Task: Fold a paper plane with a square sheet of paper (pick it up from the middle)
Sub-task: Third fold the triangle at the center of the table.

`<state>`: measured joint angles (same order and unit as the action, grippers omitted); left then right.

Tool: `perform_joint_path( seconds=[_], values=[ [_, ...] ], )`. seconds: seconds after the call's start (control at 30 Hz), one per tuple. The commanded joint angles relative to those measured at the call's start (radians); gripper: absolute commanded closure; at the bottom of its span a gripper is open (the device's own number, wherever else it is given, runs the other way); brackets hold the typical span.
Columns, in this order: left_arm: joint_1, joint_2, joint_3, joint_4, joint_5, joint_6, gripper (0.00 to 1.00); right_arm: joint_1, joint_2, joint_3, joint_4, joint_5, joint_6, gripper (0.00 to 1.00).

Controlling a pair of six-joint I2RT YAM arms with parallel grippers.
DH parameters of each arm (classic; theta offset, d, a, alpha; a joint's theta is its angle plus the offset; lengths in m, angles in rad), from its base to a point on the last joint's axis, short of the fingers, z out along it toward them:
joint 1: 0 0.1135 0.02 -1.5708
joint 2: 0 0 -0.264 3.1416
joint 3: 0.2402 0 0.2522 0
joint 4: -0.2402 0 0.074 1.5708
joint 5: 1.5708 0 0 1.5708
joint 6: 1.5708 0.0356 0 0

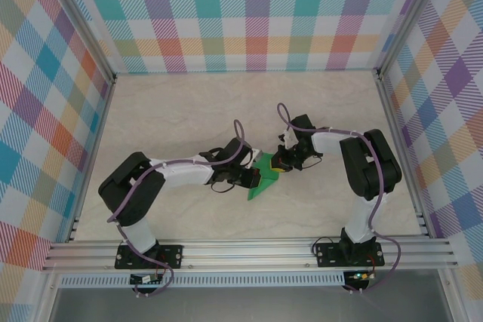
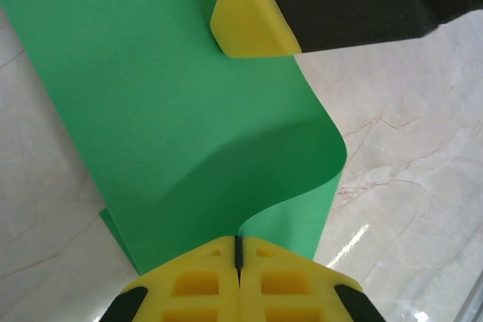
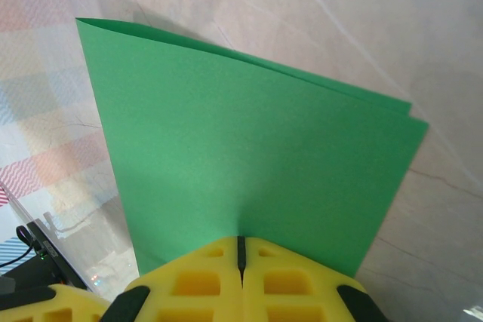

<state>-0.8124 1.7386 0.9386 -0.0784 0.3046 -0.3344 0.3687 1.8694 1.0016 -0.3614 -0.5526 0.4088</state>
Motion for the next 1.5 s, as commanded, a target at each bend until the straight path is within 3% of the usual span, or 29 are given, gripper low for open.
perform_joint_path(
  seconds=[0.0, 0.4, 1.47],
  values=[
    [0.021, 0.012, 0.026, -0.035, -0.019, 0.022, 1.0, 0.005, 0.02, 0.004, -0.03, 0.054, -0.019, 0.96],
    [0.037, 0.028, 0.032, -0.06, -0.084, 0.031, 1.0, 0.004, 0.014, 0.007, -0.033, 0.053, -0.003, 0.95],
    [0.045, 0.054, 0.019, -0.082, -0.084, 0.006, 1.0, 0.003, 0.021, 0.006, -0.026, 0.068, 0.031, 0.95]
  ],
)
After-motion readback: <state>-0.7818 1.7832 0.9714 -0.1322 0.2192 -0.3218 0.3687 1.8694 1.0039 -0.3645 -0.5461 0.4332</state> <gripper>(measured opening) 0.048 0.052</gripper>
